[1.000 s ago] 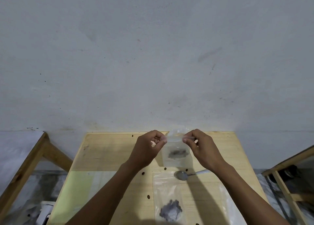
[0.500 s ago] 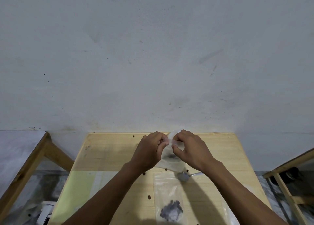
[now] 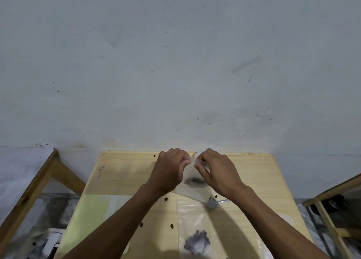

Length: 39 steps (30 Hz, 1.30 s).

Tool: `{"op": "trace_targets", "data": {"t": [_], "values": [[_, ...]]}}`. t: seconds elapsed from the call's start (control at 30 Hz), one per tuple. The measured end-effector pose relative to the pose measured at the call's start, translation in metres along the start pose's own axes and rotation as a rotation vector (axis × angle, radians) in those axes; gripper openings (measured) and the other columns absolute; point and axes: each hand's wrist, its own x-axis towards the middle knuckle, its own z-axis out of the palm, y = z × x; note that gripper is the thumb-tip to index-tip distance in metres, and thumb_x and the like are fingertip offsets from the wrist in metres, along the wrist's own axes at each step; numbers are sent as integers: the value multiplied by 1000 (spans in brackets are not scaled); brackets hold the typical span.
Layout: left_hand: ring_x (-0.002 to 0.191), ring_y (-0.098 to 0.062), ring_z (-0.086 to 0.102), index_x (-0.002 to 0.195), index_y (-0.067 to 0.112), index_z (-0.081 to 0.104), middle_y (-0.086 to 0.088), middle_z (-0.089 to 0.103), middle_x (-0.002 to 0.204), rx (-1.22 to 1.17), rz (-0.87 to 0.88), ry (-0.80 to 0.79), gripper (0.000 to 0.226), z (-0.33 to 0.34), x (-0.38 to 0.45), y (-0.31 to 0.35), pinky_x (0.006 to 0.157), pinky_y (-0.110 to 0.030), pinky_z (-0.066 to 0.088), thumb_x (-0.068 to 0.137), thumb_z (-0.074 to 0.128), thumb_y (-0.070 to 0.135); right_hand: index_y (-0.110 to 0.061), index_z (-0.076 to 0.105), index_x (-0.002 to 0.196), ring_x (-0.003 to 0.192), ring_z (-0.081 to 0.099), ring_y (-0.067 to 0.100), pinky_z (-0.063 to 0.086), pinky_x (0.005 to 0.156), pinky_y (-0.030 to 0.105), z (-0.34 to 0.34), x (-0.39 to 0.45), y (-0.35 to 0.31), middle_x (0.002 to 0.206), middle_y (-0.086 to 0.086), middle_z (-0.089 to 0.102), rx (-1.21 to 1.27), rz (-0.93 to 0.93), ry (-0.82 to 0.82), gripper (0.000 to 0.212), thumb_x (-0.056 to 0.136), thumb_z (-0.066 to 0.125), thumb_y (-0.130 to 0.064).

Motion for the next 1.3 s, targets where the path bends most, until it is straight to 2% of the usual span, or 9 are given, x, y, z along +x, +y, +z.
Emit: {"op": "trace_targets", "data": {"t": [0.17, 0.33, 0.53, 0.7, 0.8, 0.9, 1.03, 1.17, 1.3], "values": [[78, -11, 52, 86, 16, 60, 9, 62, 87, -101, -84, 30, 10, -10, 5, -10, 73, -31, 43, 93, 53, 15, -20, 61, 93, 90, 55, 17, 41, 80, 36, -11, 1, 5, 98, -9, 61, -23, 7, 4, 17, 98, 53, -34], [78, -6, 55, 88, 13, 61, 6, 62, 88, -181, -158, -24, 9, -13, 0, -19, 70, -14, 40, 96, 56, 12, -21, 56, 86, 72, 43, 14, 32, 68, 32, -9, -5, 17, 86, -12, 54, -28, 42, -4, 21, 97, 55, -39], [65, 1, 61, 85, 14, 59, 10, 60, 73, -316, -329, -51, 15, -5, -3, -10, 60, -8, 38, 97, 53, 9, -12, 59, 72, 63, 57, 1, 43, 61, 19, 1, -8, 27, 64, -12, 63, 589, 388, 26, 33, 87, 69, -39], [68, -16, 63, 89, 11, 62, -2, 59, 83, -562, -599, -38, 11, 5, -10, -7, 53, -19, 49, 97, 55, 11, -2, 66, 85, 74, 62, 18, 54, 70, 35, 21, -25, 33, 77, 9, 62, 941, 459, -123, 18, 92, 66, -18], [73, -22, 61, 94, 6, 62, -11, 58, 91, -668, -719, -86, 11, 14, -24, -11, 55, -27, 57, 98, 54, 14, -1, 65, 80, 62, 60, 16, 51, 57, 24, 32, -36, 34, 66, 2, 63, 1062, 573, -184, 18, 96, 60, -9], [69, -19, 63, 101, 8, 58, -13, 60, 94, -726, -836, -143, 10, 27, -45, -11, 62, -36, 60, 98, 56, 17, -6, 68, 79, 58, 59, 18, 49, 60, 29, 49, -47, 37, 67, 5, 66, 1080, 710, -164, 21, 97, 58, -9], [73, -19, 68, 126, 17, 43, -14, 59, 103, -862, -956, -355, 46, 44, -78, -4, 63, -35, 60, 88, 70, 14, -11, 65, 106, 67, 57, 25, 47, 62, 36, 73, -66, 47, 78, 13, 66, 1001, 862, -107, 12, 97, 58, -9], [82, -25, 67, 148, 26, 24, -12, 57, 103, -736, -898, -511, 88, 58, -106, 1, 63, -31, 60, 80, 78, 9, -18, 58, 116, 68, 66, 26, 59, 67, 49, 94, -89, 50, 85, 12, 70, 757, 784, -137, 22, 96, 56, -10], [80, -27, 67, 153, 27, 13, -8, 56, 97, -594, -812, -534, 101, 65, -123, 3, 60, -32, 60, 79, 78, 9, -29, 38, 140, 76, 64, 8, 50, 58, 18, 106, -109, 45, 90, -6, 62, 650, 624, -329, 60, 90, 66, -14]]}}
